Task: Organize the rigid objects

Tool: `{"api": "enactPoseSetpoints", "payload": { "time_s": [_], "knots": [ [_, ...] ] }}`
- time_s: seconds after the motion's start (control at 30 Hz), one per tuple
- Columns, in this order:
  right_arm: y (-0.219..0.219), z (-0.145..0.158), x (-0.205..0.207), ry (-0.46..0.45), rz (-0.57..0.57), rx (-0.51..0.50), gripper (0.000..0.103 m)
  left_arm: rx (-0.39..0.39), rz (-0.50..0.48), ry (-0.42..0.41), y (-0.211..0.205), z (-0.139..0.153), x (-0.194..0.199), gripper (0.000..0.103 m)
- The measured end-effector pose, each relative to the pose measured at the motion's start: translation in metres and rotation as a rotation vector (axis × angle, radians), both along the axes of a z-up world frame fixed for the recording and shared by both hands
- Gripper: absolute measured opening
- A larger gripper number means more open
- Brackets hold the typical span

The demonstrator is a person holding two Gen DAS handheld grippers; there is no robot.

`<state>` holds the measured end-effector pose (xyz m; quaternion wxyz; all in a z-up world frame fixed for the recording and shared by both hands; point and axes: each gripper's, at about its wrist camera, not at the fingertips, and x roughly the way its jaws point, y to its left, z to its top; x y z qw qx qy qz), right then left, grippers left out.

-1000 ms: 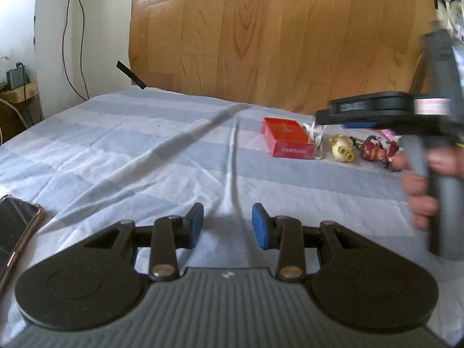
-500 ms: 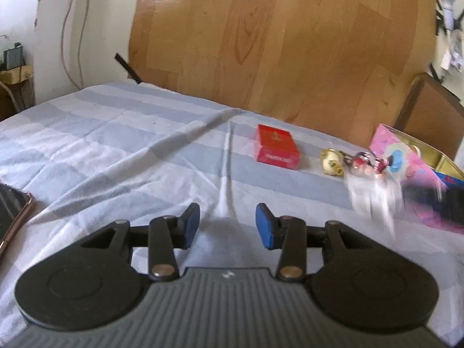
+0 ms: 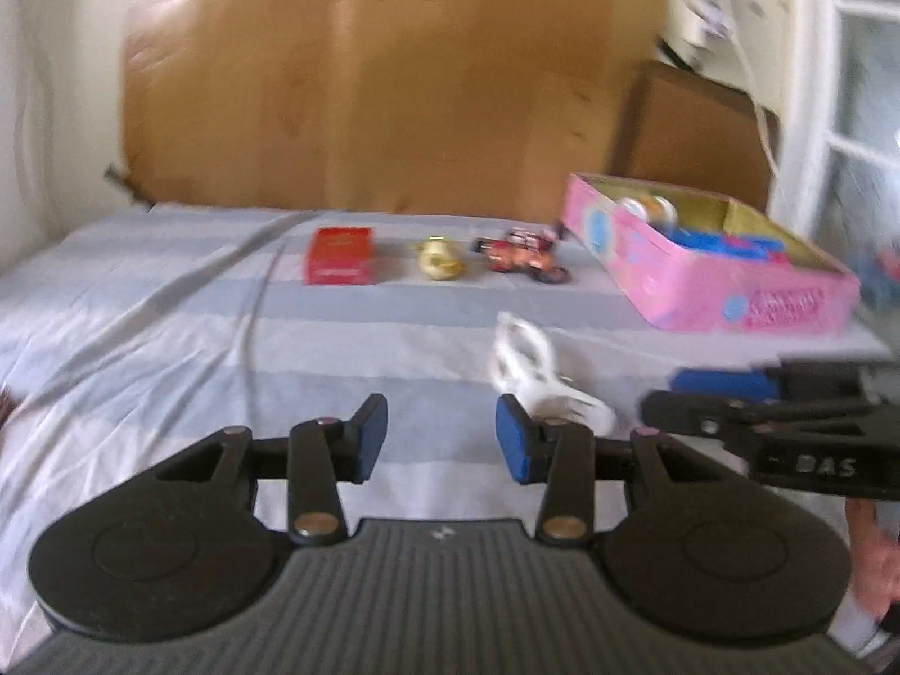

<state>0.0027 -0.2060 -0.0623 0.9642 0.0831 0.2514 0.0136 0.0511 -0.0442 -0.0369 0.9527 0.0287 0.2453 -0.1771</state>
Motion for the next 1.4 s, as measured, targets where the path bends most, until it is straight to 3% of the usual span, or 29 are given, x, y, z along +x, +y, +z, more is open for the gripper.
{"api": "enactPoseSetpoints", "payload": {
  "time_s": [0.13,0.27,0.3,0.33,0.37,0.4,0.43,0.67,0.93,1.07,1.23,1.4],
  "knots": [
    [0.004,-0.002,0.009,0.038,0.055,-0.113,0.035,0.017,-0.068,0.012,-0.014,-0.003,0.005,0.043],
    [0.01,-0.006,0.02,0.063,0.111,-0.168,0.034,0.045,-0.098,0.04,-0.021,-0.011,0.015,0.028],
    [0.012,-0.007,0.022,0.063,0.118,-0.173,0.033,0.048,-0.098,0.05,-0.024,-0.013,0.019,0.02],
    [0.014,-0.008,0.026,0.067,0.117,-0.189,0.029,0.057,-0.103,0.063,-0.026,-0.017,0.025,0.014],
    [0.016,-0.01,0.031,0.076,0.109,-0.208,0.018,0.065,-0.103,0.07,-0.029,-0.02,0.027,0.006],
    [0.017,-0.013,0.035,0.087,0.106,-0.217,0.008,0.065,-0.092,0.072,-0.029,-0.025,0.029,0.006],
    [0.017,-0.016,0.039,0.1,0.109,-0.207,0.007,0.063,-0.085,0.057,-0.03,-0.027,0.027,0.006],
    [0.022,-0.015,0.038,0.063,0.085,-0.184,0.007,0.077,-0.067,0.011,-0.021,-0.017,0.023,0.006],
    [0.037,-0.018,0.067,0.087,0.116,-0.167,0.007,-0.034,-0.018,0.102,0.008,-0.026,0.047,0.007],
    [0.036,-0.018,0.066,0.09,0.111,-0.161,0.007,-0.029,-0.02,0.097,0.003,-0.024,0.046,0.007],
    [0.022,-0.003,0.05,0.018,0.042,-0.15,0.007,-0.06,-0.062,0.048,-0.015,0.003,0.04,0.007],
    [-0.017,0.033,0.024,-0.116,-0.066,-0.185,0.007,-0.035,-0.173,-0.061,-0.07,0.047,0.044,0.007]
  ]
}}
